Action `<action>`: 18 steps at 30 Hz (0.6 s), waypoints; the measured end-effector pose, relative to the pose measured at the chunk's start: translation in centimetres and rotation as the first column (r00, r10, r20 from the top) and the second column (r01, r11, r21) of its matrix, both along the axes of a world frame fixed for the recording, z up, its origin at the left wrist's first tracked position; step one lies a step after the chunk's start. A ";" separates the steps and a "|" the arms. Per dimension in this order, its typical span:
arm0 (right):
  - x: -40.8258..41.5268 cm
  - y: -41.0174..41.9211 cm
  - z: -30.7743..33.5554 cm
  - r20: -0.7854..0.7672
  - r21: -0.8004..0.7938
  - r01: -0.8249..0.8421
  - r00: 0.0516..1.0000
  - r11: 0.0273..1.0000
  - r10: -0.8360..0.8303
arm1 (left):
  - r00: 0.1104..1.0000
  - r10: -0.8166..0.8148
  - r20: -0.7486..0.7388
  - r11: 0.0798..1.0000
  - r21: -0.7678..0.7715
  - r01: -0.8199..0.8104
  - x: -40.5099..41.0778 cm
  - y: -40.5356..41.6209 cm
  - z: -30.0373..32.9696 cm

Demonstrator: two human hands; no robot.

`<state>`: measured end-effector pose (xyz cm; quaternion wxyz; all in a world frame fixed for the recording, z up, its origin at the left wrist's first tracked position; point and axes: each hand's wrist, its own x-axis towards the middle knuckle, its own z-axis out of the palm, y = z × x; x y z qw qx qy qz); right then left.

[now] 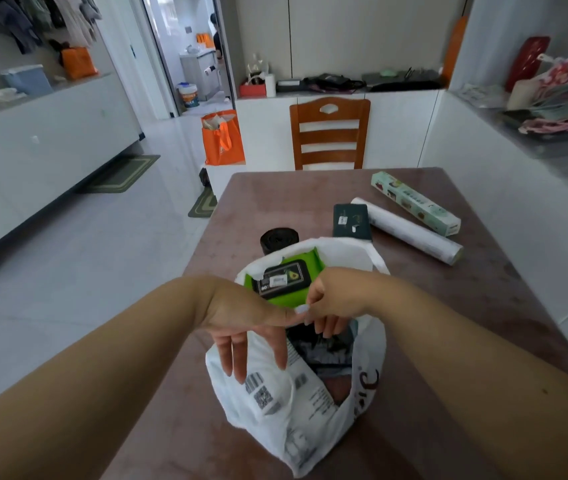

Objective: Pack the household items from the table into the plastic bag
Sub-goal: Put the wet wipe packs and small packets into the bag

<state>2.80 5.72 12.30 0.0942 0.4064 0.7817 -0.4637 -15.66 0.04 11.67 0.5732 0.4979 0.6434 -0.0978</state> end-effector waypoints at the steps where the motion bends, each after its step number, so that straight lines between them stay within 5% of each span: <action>1: -0.2 -0.4 -0.3 0.027 -0.009 -0.007 1.000 1.000 0.007 | 1.000 -0.019 0.023 1.000 -0.019 0.019 0.4 -0.3 0.0; 7: -1.6 -3.5 -6.2 0.307 -0.048 0.026 0.952 0.998 -0.009 | 0.992 -0.002 0.125 1.000 0.000 0.002 2.1 -2.7 -0.3; 11: -2.0 -5.5 -8.0 0.221 0.293 -0.040 0.975 0.955 -0.027 | 0.985 0.023 0.171 0.991 0.124 -0.045 1.4 -3.2 1.1; 18: -1.1 -3.2 -1.6 -0.112 0.260 0.191 0.980 0.947 -0.167 | 0.963 -0.023 0.270 0.990 0.141 -0.016 -1.8 -3.8 3.6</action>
